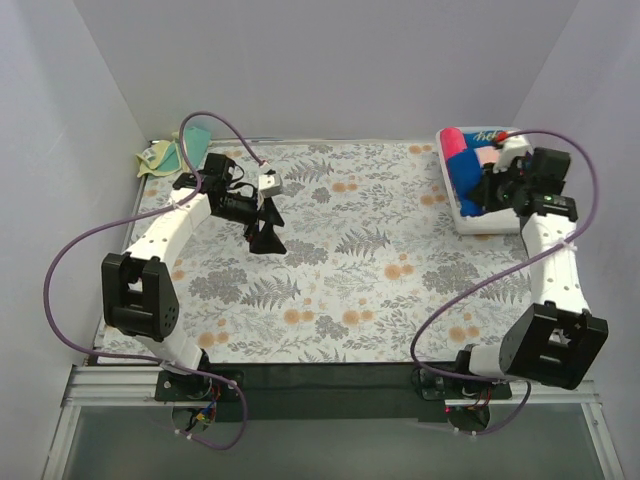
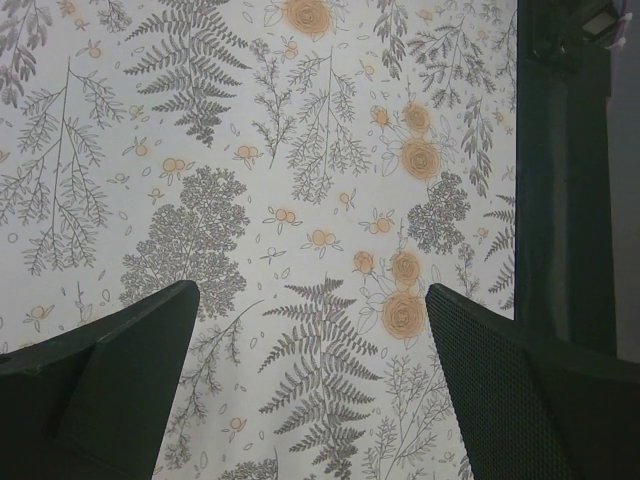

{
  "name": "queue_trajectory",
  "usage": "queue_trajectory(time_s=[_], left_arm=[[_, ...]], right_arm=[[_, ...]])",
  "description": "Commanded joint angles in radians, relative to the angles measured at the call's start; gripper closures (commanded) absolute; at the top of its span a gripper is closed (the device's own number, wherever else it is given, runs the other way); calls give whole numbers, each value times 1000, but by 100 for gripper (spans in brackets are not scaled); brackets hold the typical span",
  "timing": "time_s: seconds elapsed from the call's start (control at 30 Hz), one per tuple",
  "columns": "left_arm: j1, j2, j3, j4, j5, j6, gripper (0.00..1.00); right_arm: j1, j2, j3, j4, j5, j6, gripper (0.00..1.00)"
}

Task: Roll the towels
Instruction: Place the rolled towel into the container

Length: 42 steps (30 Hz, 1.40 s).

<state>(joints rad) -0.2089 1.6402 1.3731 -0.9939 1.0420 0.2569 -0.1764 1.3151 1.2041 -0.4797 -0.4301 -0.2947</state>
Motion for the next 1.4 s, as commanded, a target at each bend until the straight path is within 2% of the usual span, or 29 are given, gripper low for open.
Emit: queue_trajectory(time_s=[0.0, 0.13, 0.27, 0.4, 0.47, 0.63, 1.1, 1.27, 1.37], left_arm=[[0, -65, -40, 47, 59, -45, 8], [0, -85, -75, 64, 66, -53, 7], [-1, -85, -89, 55, 62, -44, 7], [-1, -85, -95, 63, 66, -44, 7], [0, -79, -101, 70, 64, -45, 7], [0, -57, -106, 49, 66, -30, 7], [0, -79, -147, 63, 61, -25, 7], [-1, -74, -147, 70, 69, -30, 7], [-1, -71, -147, 74, 73, -38, 7]], right_arm=[[-149, 58, 89, -42, -105, 230, 99], [-184, 101, 136, -33, -96, 322, 99], [-184, 176, 201, -34, -81, 238, 99], [-172, 251, 247, -40, 104, 161, 99], [-164, 297, 261, -42, 116, 140, 99], [-127, 432, 415, -199, 131, 80, 99], [-11, 538, 436, -310, 338, 101, 99], [-5, 585, 479, -324, 361, 117, 99], [-3, 622, 518, -326, 321, 135, 99]])
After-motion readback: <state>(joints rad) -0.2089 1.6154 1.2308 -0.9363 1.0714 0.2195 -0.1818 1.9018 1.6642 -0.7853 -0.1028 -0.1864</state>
